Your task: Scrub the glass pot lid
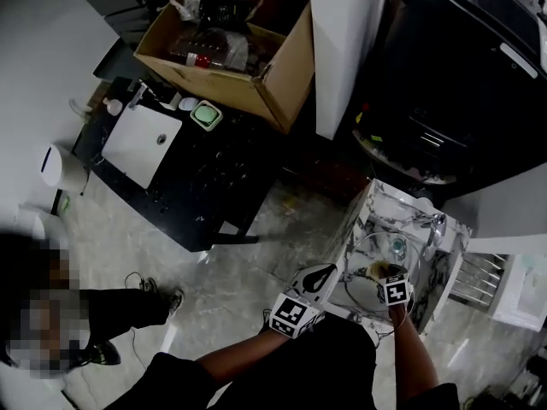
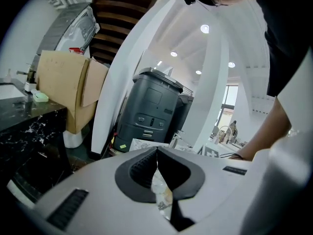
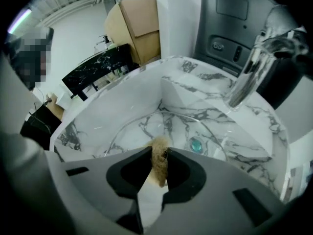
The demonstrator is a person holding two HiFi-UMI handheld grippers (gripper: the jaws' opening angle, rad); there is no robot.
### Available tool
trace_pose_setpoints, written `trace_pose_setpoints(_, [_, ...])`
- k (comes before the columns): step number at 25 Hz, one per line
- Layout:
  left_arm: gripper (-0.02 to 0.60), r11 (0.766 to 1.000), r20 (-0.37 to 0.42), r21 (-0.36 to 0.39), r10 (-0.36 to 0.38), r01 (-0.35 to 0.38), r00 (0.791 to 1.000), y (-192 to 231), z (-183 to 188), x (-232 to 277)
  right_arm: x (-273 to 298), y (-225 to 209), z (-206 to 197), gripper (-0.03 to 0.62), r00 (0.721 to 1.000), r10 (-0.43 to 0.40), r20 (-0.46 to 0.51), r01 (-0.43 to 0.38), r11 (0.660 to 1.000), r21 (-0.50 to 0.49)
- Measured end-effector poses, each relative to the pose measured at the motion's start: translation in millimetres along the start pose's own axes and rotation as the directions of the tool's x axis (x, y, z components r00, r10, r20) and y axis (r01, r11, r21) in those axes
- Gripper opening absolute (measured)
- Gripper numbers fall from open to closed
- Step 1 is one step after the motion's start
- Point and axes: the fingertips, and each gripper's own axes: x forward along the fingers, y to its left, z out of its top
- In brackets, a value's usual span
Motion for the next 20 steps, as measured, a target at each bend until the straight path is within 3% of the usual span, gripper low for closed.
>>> trace_pose_setpoints(5, [0.015,0.997,-0.004,0.006,-0.072,0.072,0.997,-8,5,21,-72,-8,3,0.075,0.987,-0.096,0.128,0.082,0.991,0.110])
trace_pose_setpoints(10, [0.017,0.980,-0.008,0.128,-0.149,0.149,0.989,-44,21,29,-148,-4,5,0.075,0.945,-0.168,0.280,0.111,0.972,0.207])
trace_pose_setpoints(13, [0.016,0.976,0.015,0.148,-0.166,0.162,0.986,-69,35,26,-202,0,16,0.075,0.887,-0.205,0.415,0.101,0.961,0.258])
trace_pose_setpoints(17, [0.016,0.982,0.053,0.129,-0.144,0.136,0.988,-110,56,20,-276,0,30,0.075,0.777,-0.256,0.576,0.089,0.949,0.303])
trace_pose_setpoints(20, [0.017,0.987,0.111,0.135,-0.104,0.089,0.988,-142,75,10,-330,6,29,0.075,0.693,-0.270,0.669,0.103,0.955,0.279])
